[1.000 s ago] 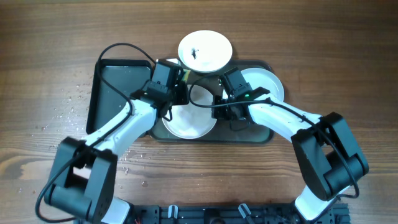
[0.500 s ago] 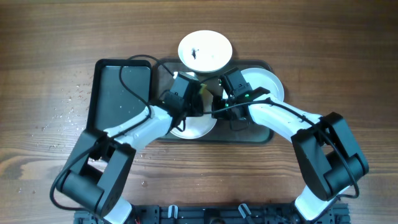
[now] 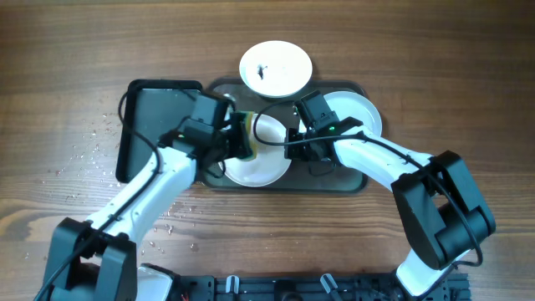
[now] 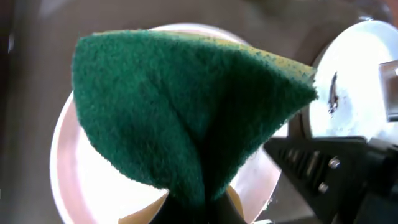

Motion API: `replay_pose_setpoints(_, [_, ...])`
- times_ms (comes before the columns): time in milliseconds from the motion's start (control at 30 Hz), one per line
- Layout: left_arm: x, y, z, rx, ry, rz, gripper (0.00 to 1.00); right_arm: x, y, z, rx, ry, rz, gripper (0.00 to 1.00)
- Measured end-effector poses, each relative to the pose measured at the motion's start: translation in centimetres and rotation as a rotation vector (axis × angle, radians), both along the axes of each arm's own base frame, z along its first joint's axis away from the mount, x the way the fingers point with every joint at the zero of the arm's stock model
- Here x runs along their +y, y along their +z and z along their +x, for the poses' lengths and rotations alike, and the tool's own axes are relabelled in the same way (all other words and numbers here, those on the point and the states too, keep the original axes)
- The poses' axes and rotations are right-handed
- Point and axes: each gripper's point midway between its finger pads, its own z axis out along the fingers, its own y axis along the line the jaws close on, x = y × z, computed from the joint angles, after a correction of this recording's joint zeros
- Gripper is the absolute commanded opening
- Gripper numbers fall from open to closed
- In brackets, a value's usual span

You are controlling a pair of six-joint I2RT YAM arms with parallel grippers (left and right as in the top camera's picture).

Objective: Clean dirty plates on tray and stack at the side
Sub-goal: 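Scrub the lower plate's dirt with the sponge while right gripper holds it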

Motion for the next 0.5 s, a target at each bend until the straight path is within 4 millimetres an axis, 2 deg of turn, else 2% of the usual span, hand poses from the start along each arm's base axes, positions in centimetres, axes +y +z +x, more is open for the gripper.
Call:
replay_pose_setpoints(133, [0.9, -0.7, -0.5, 0.061, 0.016, -0.015, 0.04, 0.2, 0.0, 0.0, -0.004, 0.003, 0.004, 0.04])
replay_pose_setpoints(367, [0.6, -5.7, -1.0, 0.187, 0.009, 0.002, 0.04, 0.2, 0.0, 0.0, -0.002, 0.004, 0.005, 0.04])
replay_pose_setpoints(500, [0.2, -6.7, -0.8, 0.206, 0.006, -0.019, 0.04, 0.2, 0.0, 0.1, -0.004, 0.003, 0.004, 0.04])
